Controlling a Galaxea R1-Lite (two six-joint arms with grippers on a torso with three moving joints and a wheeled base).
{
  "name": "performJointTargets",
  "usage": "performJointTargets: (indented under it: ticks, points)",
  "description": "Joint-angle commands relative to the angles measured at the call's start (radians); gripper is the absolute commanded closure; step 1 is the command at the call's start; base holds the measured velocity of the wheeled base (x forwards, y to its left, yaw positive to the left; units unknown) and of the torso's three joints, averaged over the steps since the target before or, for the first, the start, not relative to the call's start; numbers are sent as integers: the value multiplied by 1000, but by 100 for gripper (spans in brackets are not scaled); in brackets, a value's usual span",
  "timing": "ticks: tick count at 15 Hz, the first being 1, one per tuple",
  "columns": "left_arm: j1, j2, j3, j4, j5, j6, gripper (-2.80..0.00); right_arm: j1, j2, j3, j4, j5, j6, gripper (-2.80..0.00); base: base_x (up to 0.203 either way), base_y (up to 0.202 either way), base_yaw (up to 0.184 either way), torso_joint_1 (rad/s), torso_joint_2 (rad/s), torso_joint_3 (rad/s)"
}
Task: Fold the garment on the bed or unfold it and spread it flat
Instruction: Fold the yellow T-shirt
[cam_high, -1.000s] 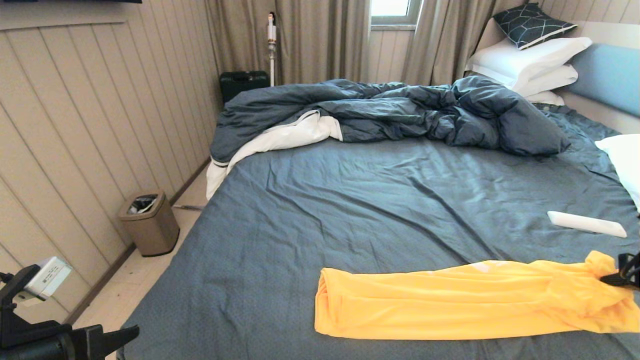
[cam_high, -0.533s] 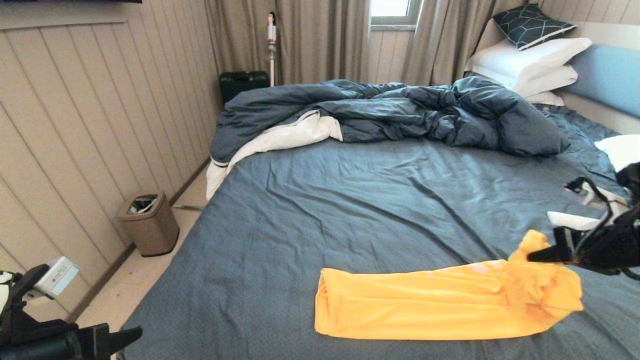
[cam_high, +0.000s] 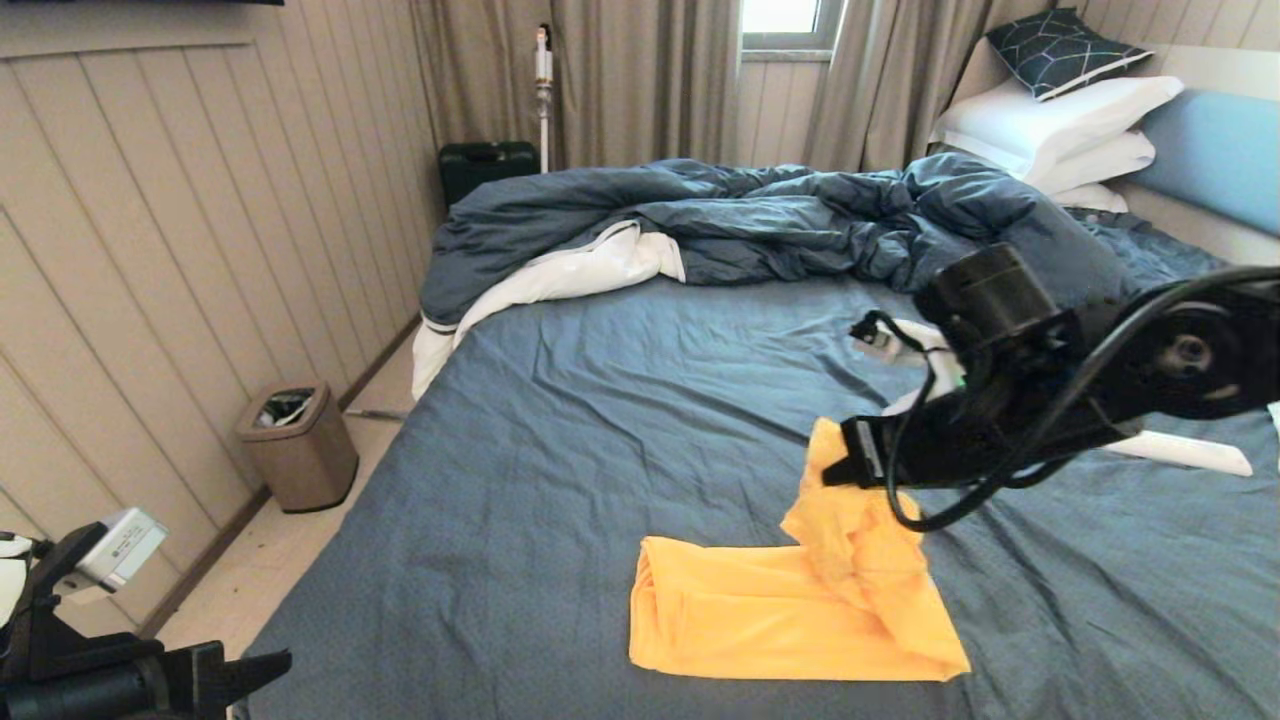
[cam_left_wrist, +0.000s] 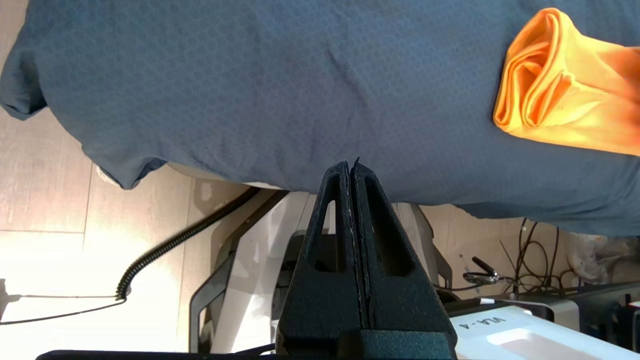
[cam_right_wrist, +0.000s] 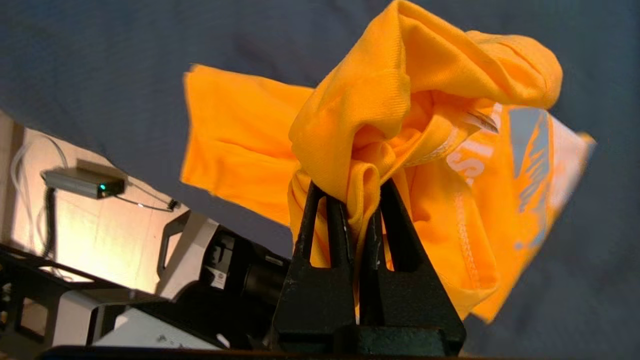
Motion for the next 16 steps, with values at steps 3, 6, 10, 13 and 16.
performJointTargets:
  ticks: [3, 6, 10, 13, 16]
  points:
    - [0, 7, 9, 0, -3, -9, 0, 150, 205, -113, 3, -41, 33, 0, 0, 0, 0, 0, 0, 0]
    - [0, 14, 12, 0, -25, -11, 0, 211, 310, -178, 4, -50, 49, 0, 0, 0, 0, 0, 0, 0]
    - [0, 32, 16, -18, -37, -11, 0, 289, 337, -196, 4, -77, 50, 0, 0, 0, 0, 0, 0, 0]
    - [0, 55, 23, -48, -38, -11, 0, 296, 322, -174, 5, -79, 48, -74, 0, 0, 0, 0, 0, 0]
    - [0, 59, 26, -57, -40, -11, 0, 299, 311, -147, 4, -82, 39, -280, 0, 0, 0, 0, 0, 0]
